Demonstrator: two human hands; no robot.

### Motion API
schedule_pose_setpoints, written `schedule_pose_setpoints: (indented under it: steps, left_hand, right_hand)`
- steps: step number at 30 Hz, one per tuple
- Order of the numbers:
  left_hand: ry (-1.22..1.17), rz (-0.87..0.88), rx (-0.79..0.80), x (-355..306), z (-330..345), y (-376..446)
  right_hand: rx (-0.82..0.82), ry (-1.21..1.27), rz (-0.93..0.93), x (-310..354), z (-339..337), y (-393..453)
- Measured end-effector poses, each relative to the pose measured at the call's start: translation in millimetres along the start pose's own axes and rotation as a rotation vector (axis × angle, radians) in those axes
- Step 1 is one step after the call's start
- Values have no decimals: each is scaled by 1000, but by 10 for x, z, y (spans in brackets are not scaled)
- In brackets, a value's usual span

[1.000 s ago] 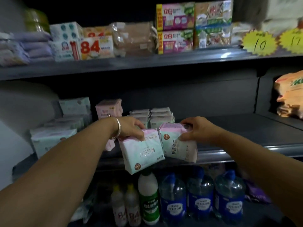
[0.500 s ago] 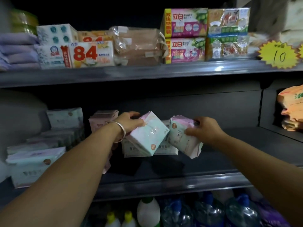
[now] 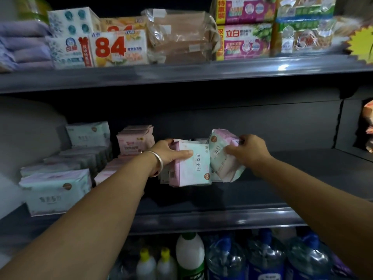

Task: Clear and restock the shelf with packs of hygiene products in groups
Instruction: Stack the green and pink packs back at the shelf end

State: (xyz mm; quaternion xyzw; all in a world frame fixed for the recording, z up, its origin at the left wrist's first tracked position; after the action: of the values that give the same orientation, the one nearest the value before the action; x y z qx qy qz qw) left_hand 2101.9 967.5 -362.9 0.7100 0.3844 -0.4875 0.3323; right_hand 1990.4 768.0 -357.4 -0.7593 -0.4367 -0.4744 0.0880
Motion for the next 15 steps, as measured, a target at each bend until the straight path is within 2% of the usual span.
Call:
schedule_pose_setpoints:
  steps: [7, 15]
  left_hand:
    - [96, -133, 27, 148, -90, -75]
    - [-195, -149, -51, 428, -272, -158]
  right_hand:
    - [-3, -55, -64, 113, 67, -51]
    - [-3, -155, -21, 111, 136, -130]
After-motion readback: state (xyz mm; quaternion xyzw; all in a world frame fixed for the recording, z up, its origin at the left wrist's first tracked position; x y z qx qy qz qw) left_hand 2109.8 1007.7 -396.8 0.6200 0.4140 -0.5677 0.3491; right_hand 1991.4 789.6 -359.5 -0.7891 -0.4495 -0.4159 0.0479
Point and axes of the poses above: each hand's wrist, its own y-axis towards the middle knuckle, its own z-axis out of the palm, x = y × z, the point moved 7 cm from there along y, towards the middle knuckle, and after that the axes turned 7 degrees about -y, right-handed, at the moved point
